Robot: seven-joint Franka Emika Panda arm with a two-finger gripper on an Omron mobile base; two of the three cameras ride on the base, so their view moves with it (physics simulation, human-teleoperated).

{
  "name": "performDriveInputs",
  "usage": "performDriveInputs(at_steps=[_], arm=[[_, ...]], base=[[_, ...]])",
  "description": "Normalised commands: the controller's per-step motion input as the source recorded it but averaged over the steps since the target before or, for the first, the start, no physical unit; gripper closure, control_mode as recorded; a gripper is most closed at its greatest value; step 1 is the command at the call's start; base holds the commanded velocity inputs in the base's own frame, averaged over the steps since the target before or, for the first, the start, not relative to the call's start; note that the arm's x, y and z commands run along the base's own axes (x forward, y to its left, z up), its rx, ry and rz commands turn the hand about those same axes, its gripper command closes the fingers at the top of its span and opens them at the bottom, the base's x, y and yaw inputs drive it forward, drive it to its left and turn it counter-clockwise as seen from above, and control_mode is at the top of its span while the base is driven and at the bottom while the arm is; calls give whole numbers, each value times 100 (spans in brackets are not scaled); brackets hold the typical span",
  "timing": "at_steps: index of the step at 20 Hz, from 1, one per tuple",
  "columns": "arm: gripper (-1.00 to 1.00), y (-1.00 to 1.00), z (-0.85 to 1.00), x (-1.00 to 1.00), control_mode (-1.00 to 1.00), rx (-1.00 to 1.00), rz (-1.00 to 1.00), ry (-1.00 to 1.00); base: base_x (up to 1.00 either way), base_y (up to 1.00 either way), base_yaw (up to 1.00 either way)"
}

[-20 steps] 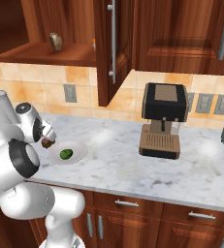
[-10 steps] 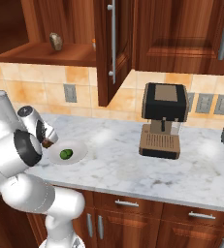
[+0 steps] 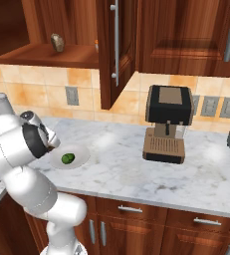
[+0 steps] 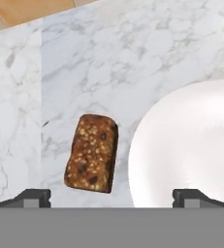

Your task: Pick the avocado and bread from the counter and place them on the plate. Then pick the jam from the cabinet and place it next to the plate. Lastly close the cabinet door.

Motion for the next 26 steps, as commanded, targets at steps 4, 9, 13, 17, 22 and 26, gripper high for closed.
performDriveInputs(at_steps=[4, 9, 13, 17, 22, 26], arm=[[-100, 14, -11, 23, -100, -2, 0, 4], [-100, 7, -9, 29, -100, -1, 0, 6], [-100, 1, -16, 14, -100, -1, 0, 6], [-100, 0, -17, 14, -100, -1, 0, 6], [-100, 3, -13, 16, -100, 0, 0, 8], [-100, 4, -13, 10, -100, 0, 0, 7]], base=[[0, 0, 0], [0, 0, 0], [0, 0, 0], [0, 0, 0], [0, 0, 0], [0, 0, 0]])
